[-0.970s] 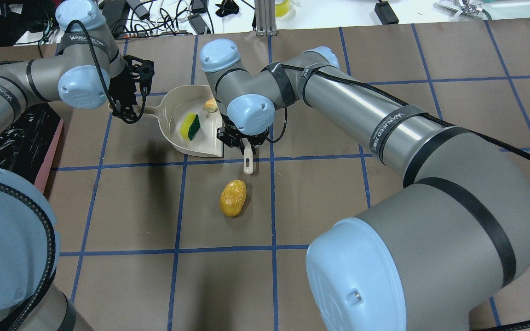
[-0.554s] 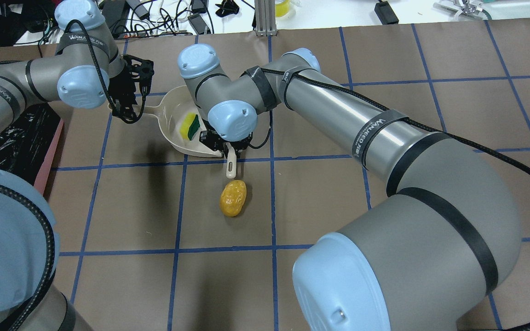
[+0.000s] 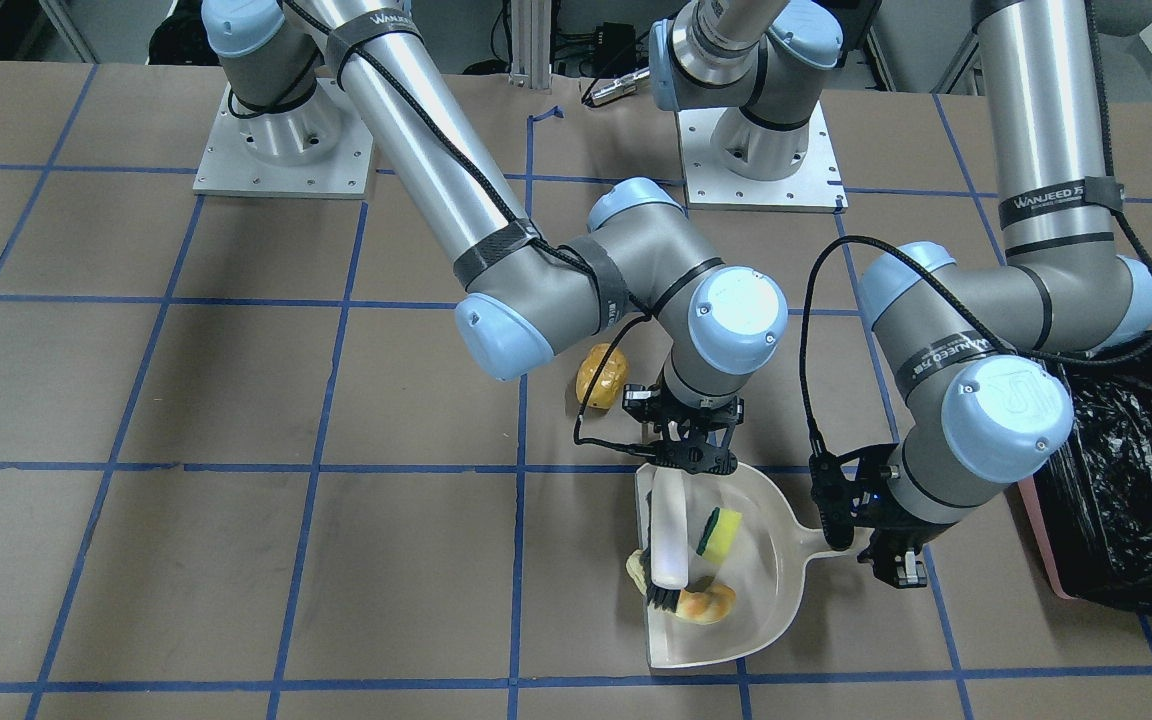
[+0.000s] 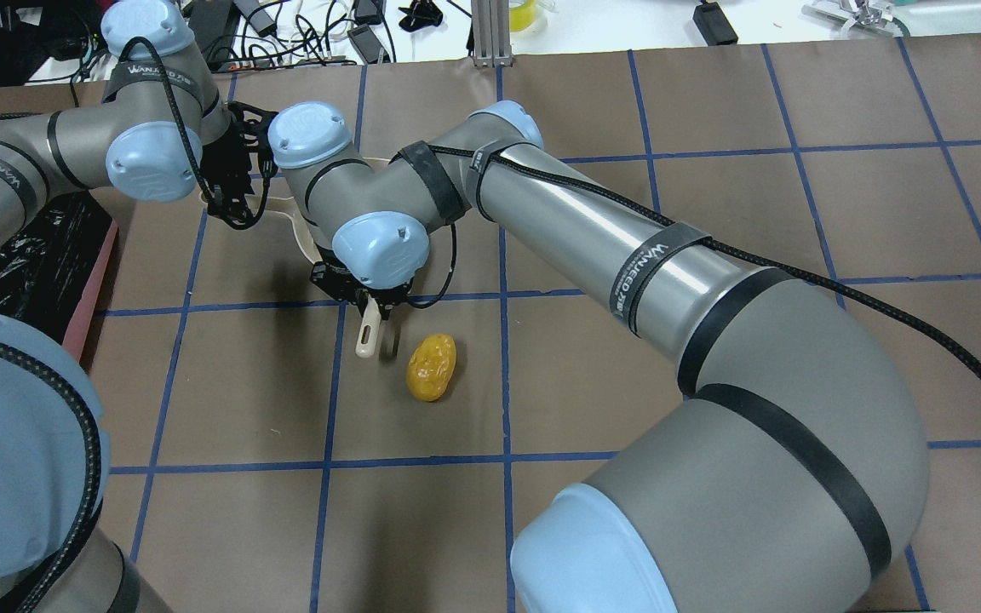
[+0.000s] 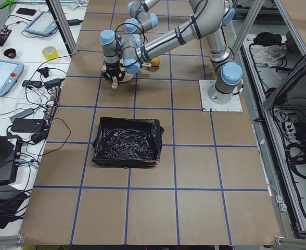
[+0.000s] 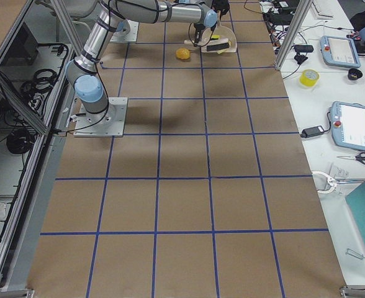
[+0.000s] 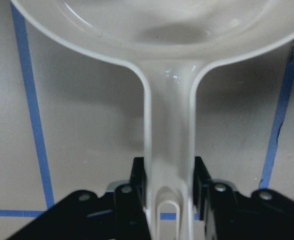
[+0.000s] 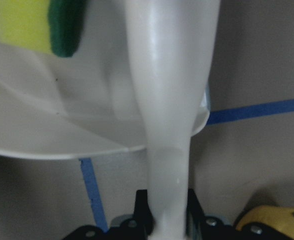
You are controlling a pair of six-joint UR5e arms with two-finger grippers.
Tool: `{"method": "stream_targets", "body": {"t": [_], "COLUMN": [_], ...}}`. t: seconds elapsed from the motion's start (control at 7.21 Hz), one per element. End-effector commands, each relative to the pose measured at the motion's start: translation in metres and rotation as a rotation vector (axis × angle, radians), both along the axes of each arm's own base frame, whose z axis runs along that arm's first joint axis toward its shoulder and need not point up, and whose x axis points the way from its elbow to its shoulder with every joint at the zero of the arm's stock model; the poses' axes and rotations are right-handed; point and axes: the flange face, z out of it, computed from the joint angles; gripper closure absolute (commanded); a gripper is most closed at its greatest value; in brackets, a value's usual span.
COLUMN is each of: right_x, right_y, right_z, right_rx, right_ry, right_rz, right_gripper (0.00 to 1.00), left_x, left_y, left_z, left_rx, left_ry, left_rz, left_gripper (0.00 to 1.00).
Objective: Sweep and dump trash into bin
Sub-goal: 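Move the brush with the right gripper behind the yellow potato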
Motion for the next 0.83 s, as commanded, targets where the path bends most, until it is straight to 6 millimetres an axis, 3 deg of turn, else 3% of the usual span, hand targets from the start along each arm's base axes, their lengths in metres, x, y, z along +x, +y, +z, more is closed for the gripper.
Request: {"method": "stream_targets", "body": {"t": [0.0,0.14,0.28,0.42,0.69], "right_x": [0.010,0.007,0.009,0.010,-0.010], "right_y": [0.014,0.020,0.026,0.030,0.035], "right_z": [0.021,0.053,0.071,0.079,0.087], "right_rx": [0.039,0.048,0.064,0.069,0.067], "right_ry": [0.008,0.007,-0.037,-0.039,0.078], "right_rz": [-0.021,-0.022,-0.060,-0.071,-0.048], "right_gripper": [1.00,1.00,1.00,1.00,1.00], "left_x": [0.000,0.000,0.000,0.000,0.000], "left_y": [0.000,0.001,0.001,0.002,0.005], "left_z": [0.001,0.003,0.005,0.006,0.010], "left_rx": [0.000,-0.003,-0.005,0.001,0.001], "left_ry": [0.000,-0.002,-0.002,-0.001,-0.002], "left_rz": [0.000,0.001,0.000,0.000,-0.009], "left_gripper": [1.00,1.00,1.00,1.00,1.00]}}
